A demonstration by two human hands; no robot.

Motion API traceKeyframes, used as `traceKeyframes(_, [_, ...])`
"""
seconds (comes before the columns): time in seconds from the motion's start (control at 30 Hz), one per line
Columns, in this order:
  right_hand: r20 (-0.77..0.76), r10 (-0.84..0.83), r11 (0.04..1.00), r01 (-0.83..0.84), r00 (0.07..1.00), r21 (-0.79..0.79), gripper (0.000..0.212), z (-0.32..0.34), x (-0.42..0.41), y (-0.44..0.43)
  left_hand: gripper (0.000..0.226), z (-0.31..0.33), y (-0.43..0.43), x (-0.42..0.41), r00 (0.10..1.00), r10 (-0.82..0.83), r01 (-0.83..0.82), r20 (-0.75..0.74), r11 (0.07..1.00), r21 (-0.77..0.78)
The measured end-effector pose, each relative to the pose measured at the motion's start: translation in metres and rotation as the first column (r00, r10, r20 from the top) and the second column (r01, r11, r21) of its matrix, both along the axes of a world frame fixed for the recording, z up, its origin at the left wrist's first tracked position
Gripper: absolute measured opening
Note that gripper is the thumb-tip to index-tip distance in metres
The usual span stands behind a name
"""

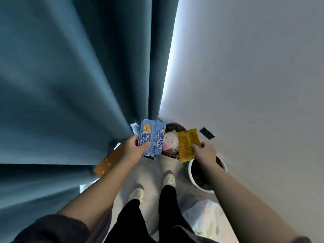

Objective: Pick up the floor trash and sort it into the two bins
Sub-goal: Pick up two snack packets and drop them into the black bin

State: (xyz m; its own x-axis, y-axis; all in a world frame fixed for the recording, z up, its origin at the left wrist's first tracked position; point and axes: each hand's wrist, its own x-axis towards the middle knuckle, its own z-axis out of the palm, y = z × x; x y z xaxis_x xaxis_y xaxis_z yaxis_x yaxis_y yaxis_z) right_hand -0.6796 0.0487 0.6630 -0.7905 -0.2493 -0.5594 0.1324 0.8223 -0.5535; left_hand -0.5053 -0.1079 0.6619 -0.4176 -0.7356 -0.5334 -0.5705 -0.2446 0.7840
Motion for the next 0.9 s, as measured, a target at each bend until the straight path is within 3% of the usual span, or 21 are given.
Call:
traceKeyframes(0.2, [0.088, 0.112, 0.986, -0.122, 0.990, 0.115, 0.020, -0.085, -0.076, -0.017, 0.017, -0.101, 0.015, -0.078, 0.975, -0.026, -0.007, 0.222, 0.989, 0.145])
traceKeyframes(0.4, [0.188, 0.170, 0.961, -0.205, 0.967, 0.185, 0.015, -0.233, -0.113, -0.026, 0.007, -0.234, 0.011, -0.123, 0.911, -0.047, -0.051, 0.410, 0.973, 0.224])
traceKeyframes(0.6, [0.233, 0.111, 0.949, -0.173, 0.966, 0.265, 0.014, -0.384, -0.130, -0.025, 0.013, -0.367, 0.002, -0.153, 0.865, -0.150, 0.033, 0.480, 0.969, 0.244])
traceKeyframes(0.9, [0.221, -0.032, 0.967, -0.025, 0.975, 0.252, 0.016, -0.508, -0.145, -0.068, 0.019, -0.482, -0.019, -0.188, 0.857, -0.221, 0.128, 0.465, 0.966, 0.223])
